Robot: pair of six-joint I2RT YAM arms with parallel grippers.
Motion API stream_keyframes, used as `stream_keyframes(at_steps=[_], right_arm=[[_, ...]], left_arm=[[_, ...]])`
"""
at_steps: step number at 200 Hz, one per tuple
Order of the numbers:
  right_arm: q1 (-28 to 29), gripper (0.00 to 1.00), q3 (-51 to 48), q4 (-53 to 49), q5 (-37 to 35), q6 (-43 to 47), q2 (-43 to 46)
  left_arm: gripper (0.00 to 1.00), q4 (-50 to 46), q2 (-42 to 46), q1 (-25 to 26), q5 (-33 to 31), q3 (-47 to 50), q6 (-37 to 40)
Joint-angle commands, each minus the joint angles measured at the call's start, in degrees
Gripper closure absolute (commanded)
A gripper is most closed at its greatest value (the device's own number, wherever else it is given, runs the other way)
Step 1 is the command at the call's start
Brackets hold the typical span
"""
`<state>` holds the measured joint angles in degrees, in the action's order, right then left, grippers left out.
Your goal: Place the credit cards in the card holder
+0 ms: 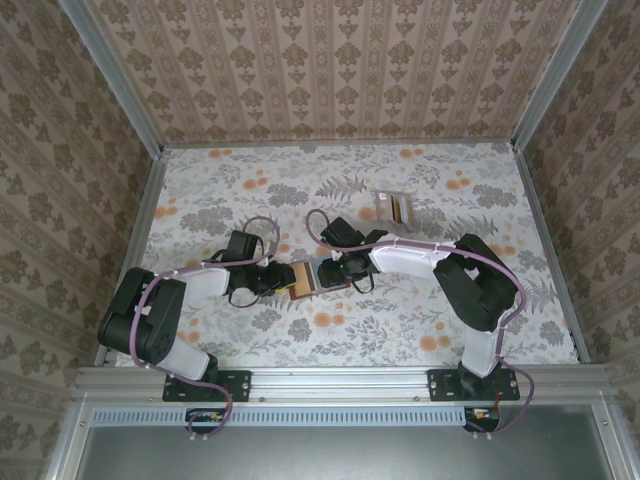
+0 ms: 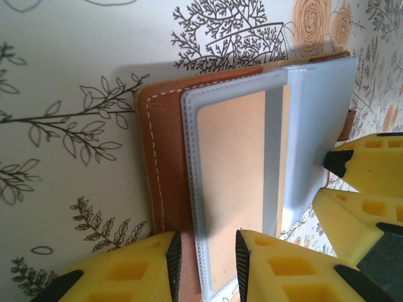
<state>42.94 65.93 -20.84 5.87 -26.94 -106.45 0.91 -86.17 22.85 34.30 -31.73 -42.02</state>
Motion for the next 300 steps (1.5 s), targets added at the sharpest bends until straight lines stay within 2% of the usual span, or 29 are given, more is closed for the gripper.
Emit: stream_keyframes(at_steps=[1, 50, 82, 133, 208, 260, 277, 289, 300], right_arm=[[-0.7, 0.50, 0.3, -1.2, -0.2, 0.6, 0.2], [-0.5, 0.51, -0.8, -0.6, -2.6, -0.3, 1.0], [-0.8, 0.51, 2.0, -3.3, -2.1, 0.6, 0.9], [-0.8, 0.52, 2.5, -1.9, -0.6, -0.8, -2.6], [0.0, 0.48, 3.3, -5.4, -8.0, -4.6, -3.1], [1.1, 0.47, 2.4, -4.9, -9.5, -9.8, -3.9], [1.1, 0.49, 2.1, -3.7, -7.7, -11.6, -4.3], [1.1, 0.59, 2.4, -3.1, -5.3, -12.2, -4.8], [1.2, 0.60, 3.0, -3.2, -4.0, -12.6, -5.2]], left_arm=[[0.69, -0.6, 0.8, 0.2, -0.6, 0.4, 0.2], [0.69, 0.0, 0.6, 0.2, -0.7, 0.4, -0.1], [0.69, 0.4, -0.3, 0.2, -1.1, -0.6, -0.2], [0.70, 2.6, -0.9, 0.6, -1.8, -0.8, -1.4], [0.72, 3.2, -1.2, 1.0, -2.4, -0.3, -1.9], [0.72, 3.0, -1.6, 1.5, -2.2, -0.9, -1.9], [0.72, 3.0, -2.0, 1.8, -2.2, -1.1, -1.9], [0.72, 3.1, -2.5, 1.9, -2.3, -1.3, -1.8], [0.72, 3.5, -2.9, 2.2, -2.3, -1.3, -2.1]])
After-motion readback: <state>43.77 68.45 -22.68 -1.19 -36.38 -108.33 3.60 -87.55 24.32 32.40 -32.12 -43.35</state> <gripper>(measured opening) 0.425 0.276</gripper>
